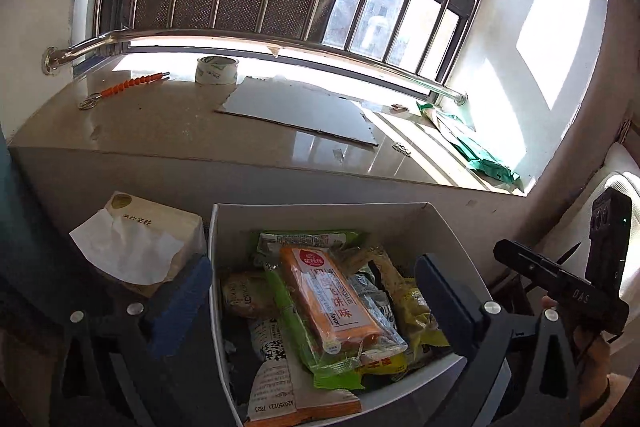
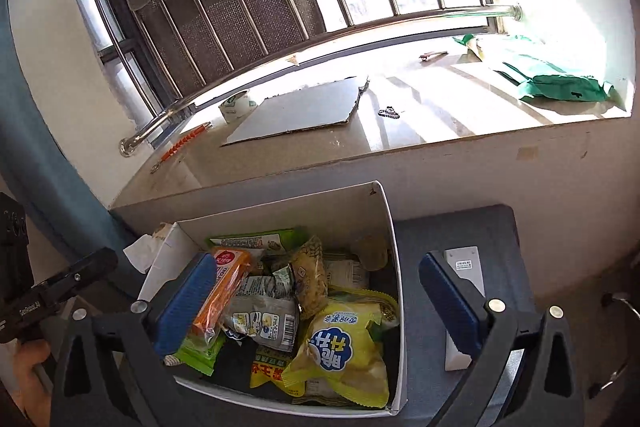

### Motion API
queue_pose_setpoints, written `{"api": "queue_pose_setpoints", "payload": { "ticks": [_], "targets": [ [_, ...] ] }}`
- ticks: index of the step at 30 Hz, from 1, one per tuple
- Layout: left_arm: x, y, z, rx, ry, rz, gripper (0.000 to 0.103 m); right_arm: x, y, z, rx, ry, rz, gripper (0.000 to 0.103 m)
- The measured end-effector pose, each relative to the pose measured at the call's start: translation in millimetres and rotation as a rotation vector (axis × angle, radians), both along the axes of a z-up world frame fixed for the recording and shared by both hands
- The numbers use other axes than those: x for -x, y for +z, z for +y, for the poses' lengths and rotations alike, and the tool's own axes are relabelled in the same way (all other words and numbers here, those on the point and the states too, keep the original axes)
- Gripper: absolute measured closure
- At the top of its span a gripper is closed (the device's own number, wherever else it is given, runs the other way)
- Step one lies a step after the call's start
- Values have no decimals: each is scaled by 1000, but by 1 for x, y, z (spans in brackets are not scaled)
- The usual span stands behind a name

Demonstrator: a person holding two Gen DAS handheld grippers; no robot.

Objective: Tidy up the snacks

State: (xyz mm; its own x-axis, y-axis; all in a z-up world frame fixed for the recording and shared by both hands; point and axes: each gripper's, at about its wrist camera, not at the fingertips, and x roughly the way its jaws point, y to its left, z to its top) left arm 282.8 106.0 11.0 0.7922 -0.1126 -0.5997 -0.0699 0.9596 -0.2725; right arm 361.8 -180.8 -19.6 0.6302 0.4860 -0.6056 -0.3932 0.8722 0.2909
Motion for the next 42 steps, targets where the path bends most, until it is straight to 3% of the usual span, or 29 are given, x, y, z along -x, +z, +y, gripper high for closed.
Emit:
{"api": "queue_pose_setpoints", "payload": {
  "ticks": [4, 9, 13, 15, 21, 25, 29, 32, 36, 42],
  "targets": [
    [31, 15, -4, -73, 26, -73, 0, 15, 5, 2, 41, 6, -46, 0],
    [81, 32, -19, -158, 66, -245, 0, 50, 19, 5, 79, 5, -148, 0],
    [113, 38, -35, -227, 118, -283, 0, 84, 36, 6, 90, 14, -227, 0],
    [124, 38, -43, -229, 106, -264, 0, 103, 43, 7, 103, 30, -253, 0],
    [165, 30, -62, -99, 32, -179, 0, 170, 54, 0, 40, 156, -278, 0],
    [196, 24, -80, -125, 50, -147, 0, 206, 49, -7, 49, 174, -260, 0],
    [232, 22, -95, -114, 25, -167, 0, 239, 41, -24, 12, 178, -235, 0],
    [252, 18, -103, -118, 23, -166, 0, 262, 33, -37, 19, 132, -234, 0],
    [264, 5, -110, -124, 10, -130, 0, 282, 21, -51, -19, 144, -183, 0],
    [263, -4, -114, -123, -2, -99, 0, 286, 12, -55, 22, 127, -155, 0]
  ]
}}
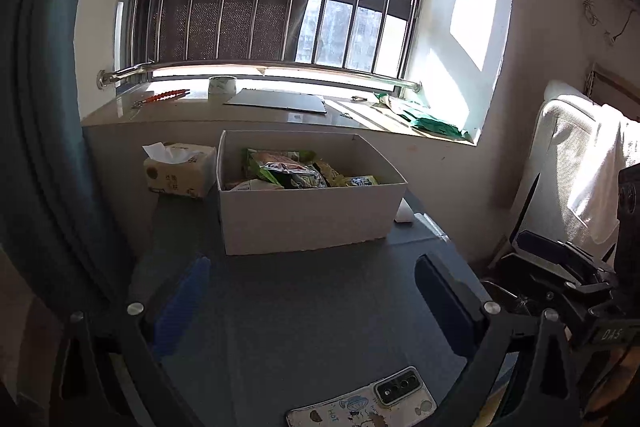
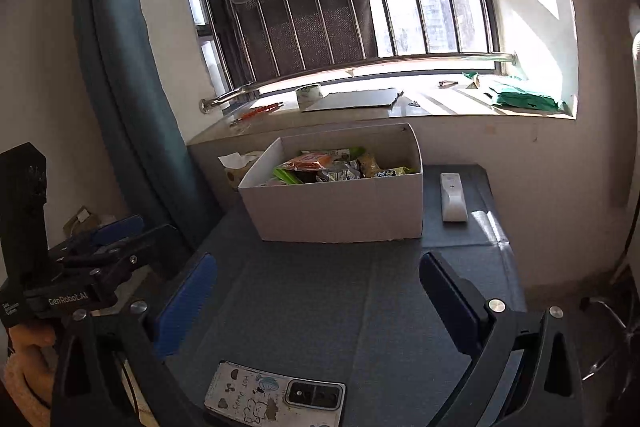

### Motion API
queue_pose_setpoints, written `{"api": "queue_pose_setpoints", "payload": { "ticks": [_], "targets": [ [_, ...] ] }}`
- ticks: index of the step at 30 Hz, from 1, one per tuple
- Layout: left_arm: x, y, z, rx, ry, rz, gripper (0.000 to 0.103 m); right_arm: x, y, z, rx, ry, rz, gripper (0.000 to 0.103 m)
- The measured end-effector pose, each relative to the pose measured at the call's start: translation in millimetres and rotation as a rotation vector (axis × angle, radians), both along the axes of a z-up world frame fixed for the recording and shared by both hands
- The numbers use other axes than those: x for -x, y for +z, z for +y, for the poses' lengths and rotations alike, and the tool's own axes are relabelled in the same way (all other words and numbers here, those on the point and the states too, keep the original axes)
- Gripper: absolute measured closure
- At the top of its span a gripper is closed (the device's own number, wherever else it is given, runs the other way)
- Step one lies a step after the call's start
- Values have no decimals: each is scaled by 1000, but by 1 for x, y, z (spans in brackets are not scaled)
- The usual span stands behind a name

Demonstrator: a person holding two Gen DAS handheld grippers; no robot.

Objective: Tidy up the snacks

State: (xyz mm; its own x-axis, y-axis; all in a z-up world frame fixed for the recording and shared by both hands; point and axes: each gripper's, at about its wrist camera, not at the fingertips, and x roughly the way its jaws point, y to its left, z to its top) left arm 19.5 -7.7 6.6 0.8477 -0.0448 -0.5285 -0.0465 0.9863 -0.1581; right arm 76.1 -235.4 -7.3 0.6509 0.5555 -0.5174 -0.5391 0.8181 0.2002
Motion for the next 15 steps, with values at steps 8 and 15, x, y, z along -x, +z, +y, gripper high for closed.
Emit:
{"api": "queue_pose_setpoints", "payload": {
  "ticks": [8, 15],
  "targets": [
    [-1, 2, 3, -8, 18, 1, 0, -3, -3, -5, -26, 2, 20, 0],
    [0, 1, 6, -3, 22, 6, 0, -2, -3, 0, -27, 9, 20, 0]
  ]
}}
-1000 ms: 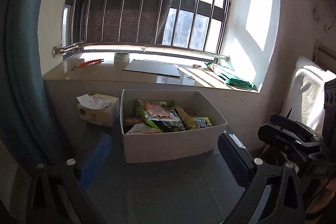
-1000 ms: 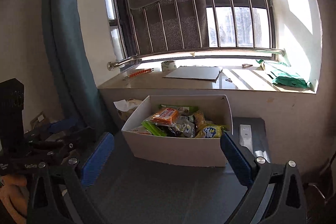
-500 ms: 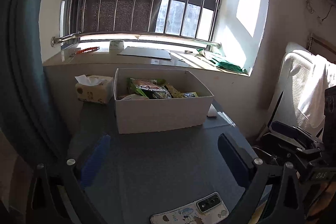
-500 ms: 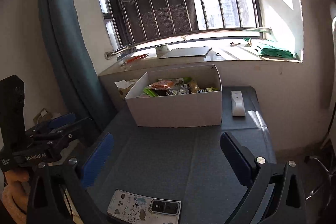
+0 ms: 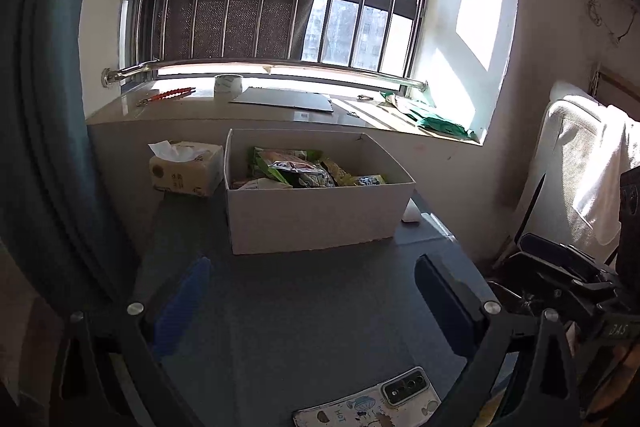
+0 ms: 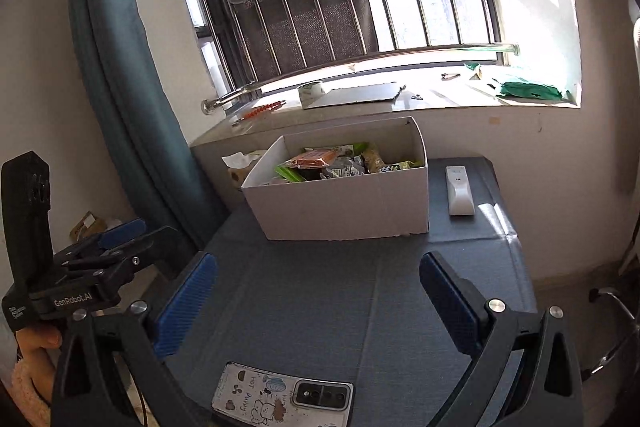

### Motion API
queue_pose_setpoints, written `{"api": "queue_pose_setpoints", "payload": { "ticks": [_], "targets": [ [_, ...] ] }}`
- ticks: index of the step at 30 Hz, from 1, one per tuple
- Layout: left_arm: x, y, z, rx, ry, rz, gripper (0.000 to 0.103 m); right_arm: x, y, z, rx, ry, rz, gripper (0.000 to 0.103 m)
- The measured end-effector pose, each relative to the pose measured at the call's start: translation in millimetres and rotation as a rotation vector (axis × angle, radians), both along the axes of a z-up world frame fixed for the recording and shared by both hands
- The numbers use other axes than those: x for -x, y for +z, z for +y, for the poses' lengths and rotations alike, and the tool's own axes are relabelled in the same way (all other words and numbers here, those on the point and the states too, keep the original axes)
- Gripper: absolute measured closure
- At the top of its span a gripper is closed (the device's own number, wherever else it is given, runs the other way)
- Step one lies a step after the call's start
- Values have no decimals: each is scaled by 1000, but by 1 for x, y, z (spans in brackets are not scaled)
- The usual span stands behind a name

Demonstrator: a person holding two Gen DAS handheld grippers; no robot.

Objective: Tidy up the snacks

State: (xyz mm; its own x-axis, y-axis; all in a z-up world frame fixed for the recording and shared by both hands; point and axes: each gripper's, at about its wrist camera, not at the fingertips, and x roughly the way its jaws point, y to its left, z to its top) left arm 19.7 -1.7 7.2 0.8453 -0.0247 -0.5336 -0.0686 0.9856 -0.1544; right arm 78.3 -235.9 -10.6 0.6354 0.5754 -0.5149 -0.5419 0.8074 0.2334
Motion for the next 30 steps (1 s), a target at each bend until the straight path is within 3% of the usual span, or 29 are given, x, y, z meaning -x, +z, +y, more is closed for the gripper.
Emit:
{"api": "queue_pose_setpoints", "payload": {
  "ticks": [30],
  "targets": [
    [4, -3, -1, 4, -9, 7, 0, 10, 2, 11, 19, 27, -21, 0]
  ]
}}
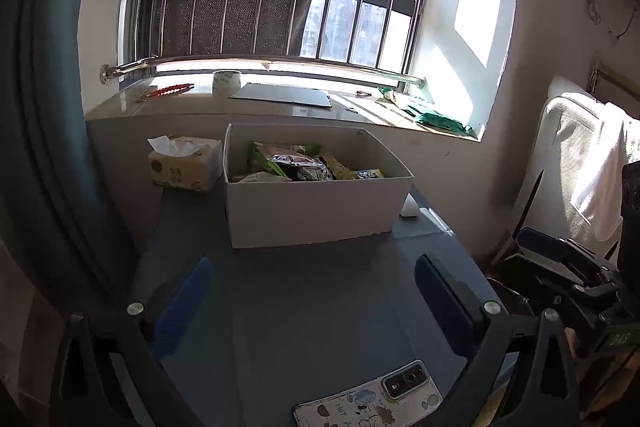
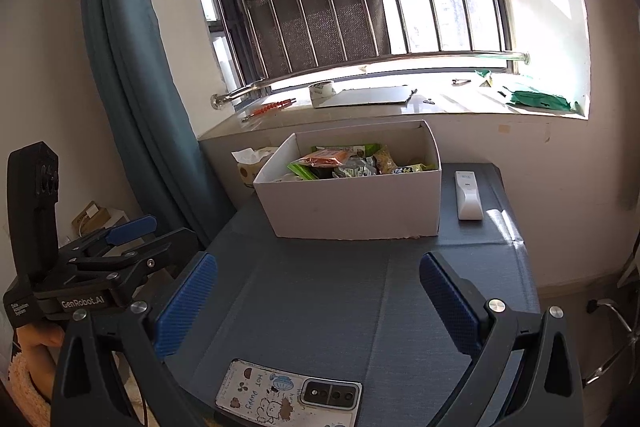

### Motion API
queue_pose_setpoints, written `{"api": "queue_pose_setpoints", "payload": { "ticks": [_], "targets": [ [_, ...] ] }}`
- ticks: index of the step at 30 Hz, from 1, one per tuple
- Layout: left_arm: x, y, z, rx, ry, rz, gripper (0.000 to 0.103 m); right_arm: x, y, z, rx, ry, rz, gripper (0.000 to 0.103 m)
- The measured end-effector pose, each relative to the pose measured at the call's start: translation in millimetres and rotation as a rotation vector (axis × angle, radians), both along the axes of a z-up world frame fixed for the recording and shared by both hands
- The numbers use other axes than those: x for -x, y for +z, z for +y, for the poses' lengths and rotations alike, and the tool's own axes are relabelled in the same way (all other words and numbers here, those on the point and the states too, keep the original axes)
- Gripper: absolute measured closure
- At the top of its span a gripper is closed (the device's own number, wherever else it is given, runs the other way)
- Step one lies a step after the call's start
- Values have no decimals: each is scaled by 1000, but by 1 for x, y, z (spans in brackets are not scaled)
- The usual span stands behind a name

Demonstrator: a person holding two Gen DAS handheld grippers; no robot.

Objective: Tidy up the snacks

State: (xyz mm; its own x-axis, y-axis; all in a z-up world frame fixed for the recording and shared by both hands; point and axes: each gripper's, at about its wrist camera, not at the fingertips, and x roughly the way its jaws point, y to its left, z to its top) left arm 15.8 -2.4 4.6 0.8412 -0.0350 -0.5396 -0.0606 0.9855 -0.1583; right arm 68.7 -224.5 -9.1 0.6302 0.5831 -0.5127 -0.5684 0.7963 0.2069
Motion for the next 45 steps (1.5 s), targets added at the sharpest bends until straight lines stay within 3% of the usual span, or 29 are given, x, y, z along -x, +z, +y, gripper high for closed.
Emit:
{"api": "queue_pose_setpoints", "payload": {
  "ticks": [45],
  "targets": [
    [5, 1, -1, -19, 11, 0, 0, 5, -3, 0, -1, 17, 1, 0]
  ]
}}
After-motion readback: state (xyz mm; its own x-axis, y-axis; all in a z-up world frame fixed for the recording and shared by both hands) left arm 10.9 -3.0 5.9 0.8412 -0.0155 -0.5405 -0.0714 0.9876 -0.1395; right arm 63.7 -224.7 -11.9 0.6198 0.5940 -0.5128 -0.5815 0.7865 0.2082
